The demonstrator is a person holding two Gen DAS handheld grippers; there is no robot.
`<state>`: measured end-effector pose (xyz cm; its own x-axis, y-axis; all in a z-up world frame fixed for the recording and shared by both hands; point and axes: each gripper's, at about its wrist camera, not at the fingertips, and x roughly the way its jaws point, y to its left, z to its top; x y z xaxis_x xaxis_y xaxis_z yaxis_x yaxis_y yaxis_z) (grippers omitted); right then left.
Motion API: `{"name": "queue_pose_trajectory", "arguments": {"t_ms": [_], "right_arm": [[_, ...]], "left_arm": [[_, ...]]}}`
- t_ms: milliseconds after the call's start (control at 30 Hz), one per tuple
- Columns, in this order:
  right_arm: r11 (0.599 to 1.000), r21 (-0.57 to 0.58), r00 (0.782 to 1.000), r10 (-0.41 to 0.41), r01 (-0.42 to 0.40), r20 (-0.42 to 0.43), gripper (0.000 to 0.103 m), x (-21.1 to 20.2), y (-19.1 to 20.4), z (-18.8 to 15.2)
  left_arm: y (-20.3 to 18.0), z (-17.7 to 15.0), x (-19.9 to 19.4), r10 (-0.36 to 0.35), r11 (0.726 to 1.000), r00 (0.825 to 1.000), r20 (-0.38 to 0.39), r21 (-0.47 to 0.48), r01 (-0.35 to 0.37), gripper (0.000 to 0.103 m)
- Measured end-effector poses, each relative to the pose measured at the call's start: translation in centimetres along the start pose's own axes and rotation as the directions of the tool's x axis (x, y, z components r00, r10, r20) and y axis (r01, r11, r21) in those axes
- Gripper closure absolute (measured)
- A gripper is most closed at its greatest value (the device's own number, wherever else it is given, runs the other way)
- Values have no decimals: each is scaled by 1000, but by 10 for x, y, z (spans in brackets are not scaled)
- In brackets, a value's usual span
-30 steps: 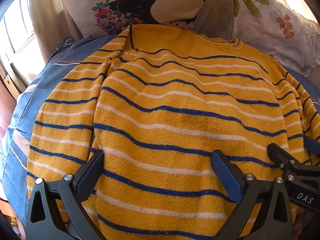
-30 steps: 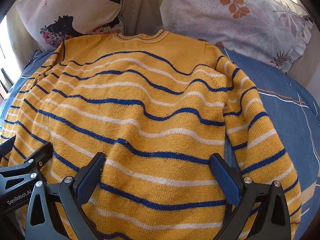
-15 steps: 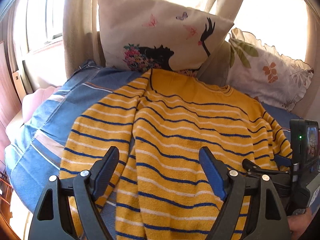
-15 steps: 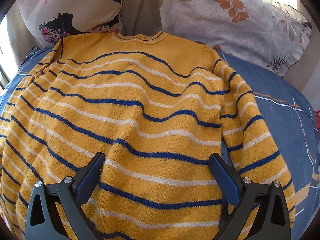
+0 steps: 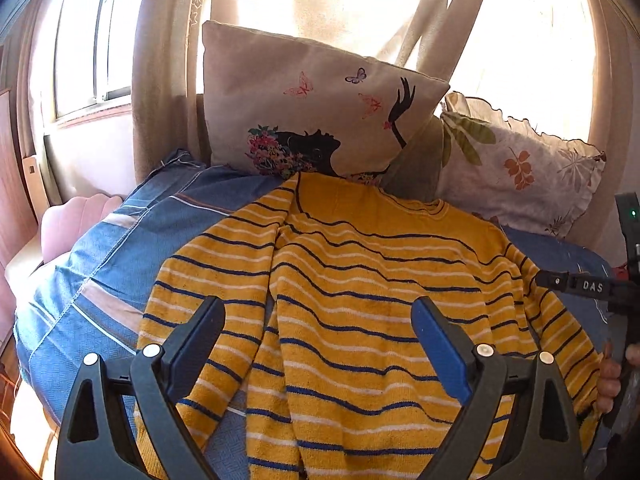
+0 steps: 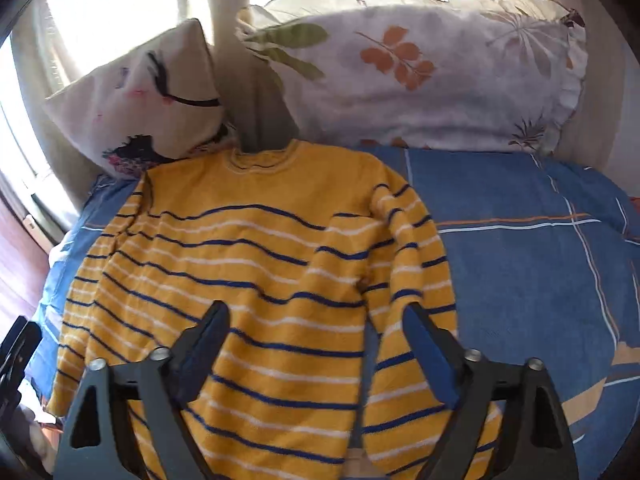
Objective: Fold small clothes
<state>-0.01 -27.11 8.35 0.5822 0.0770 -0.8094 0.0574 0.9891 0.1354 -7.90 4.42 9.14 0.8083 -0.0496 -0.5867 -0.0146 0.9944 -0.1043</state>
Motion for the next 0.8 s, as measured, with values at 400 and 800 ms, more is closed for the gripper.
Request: {"name": "queue_pose_trajectory", "arguments": {"t_ms": [400, 800], "right_arm": [[980, 21, 972, -196, 200, -126, 31, 106, -67, 73], [955, 23, 954, -295, 297, -46, 92, 91, -89, 114]], "left_arm": [[-5, -7, 23, -52, 999, 996, -79, -2, 52, 9], [-7, -5, 37, -50, 999, 993, -105, -17, 49, 9]]}}
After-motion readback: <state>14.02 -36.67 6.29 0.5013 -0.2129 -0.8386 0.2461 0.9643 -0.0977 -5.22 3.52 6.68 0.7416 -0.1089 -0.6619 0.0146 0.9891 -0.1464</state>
